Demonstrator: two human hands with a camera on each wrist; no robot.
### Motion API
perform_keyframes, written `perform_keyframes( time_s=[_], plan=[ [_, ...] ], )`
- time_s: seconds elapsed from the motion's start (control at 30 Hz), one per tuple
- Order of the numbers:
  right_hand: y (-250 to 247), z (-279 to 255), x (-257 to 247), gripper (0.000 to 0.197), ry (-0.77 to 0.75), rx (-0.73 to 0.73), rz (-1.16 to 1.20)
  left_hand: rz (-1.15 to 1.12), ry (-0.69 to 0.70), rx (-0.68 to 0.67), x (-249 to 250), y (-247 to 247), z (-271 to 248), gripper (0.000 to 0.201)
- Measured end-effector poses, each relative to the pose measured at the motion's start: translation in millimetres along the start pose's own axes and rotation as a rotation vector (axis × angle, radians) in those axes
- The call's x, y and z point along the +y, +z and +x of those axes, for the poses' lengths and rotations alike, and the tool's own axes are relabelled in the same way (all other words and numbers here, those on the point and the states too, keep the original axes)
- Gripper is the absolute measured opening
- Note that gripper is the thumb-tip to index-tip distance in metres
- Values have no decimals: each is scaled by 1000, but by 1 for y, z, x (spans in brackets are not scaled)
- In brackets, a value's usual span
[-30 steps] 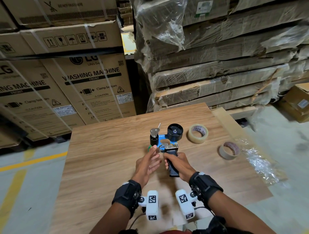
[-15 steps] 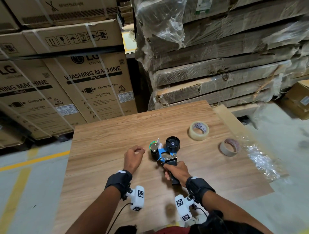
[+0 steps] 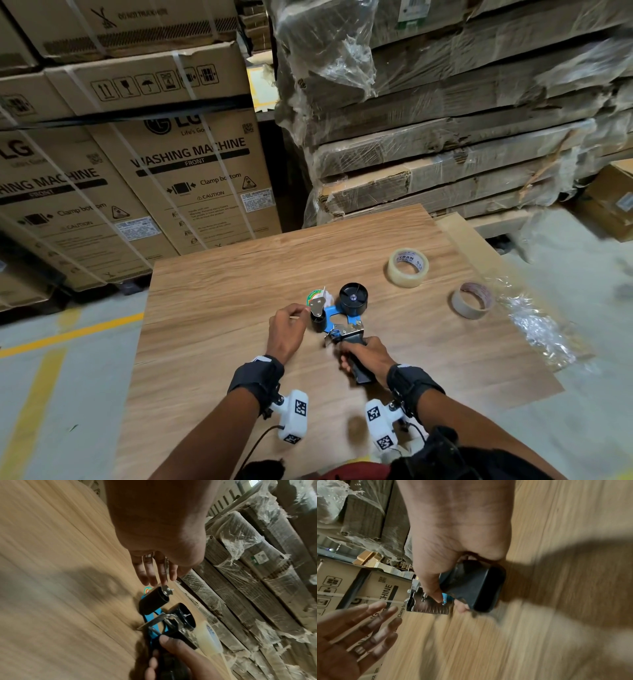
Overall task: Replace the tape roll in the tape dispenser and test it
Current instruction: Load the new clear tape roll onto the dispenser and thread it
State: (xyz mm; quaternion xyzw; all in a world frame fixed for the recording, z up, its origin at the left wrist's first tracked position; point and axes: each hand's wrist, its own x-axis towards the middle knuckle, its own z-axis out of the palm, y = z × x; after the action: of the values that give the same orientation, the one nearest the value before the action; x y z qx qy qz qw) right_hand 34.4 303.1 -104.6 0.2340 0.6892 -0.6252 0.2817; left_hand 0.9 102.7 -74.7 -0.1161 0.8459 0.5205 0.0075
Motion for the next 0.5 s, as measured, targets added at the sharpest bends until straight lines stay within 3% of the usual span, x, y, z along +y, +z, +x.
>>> perform_keyframes(
  time_s=[0.07,0.13,0.23,0.33,0.4,0.5],
  plan=[
    [-5,6,-1,65,-16,-14,-33,-3,29,-7,7,6,0,16],
    [-10,5,-7,62,-42,4,-135,-15,55,-19,15,11,1,17],
    [-29,2,-21,77,-125,127,-350,-17,84,-34,27,18,4,18],
    [-57,19,-28,87,-184,155,-308,-21,81,-45,32,25,11,19],
    [-78,29,-39,73,-213,236,-331,-8,89,-40,35,29,16,19],
    [-104,43,-65,36,-284,427,-512,5,91,-41,40,38,25,16]
  ],
)
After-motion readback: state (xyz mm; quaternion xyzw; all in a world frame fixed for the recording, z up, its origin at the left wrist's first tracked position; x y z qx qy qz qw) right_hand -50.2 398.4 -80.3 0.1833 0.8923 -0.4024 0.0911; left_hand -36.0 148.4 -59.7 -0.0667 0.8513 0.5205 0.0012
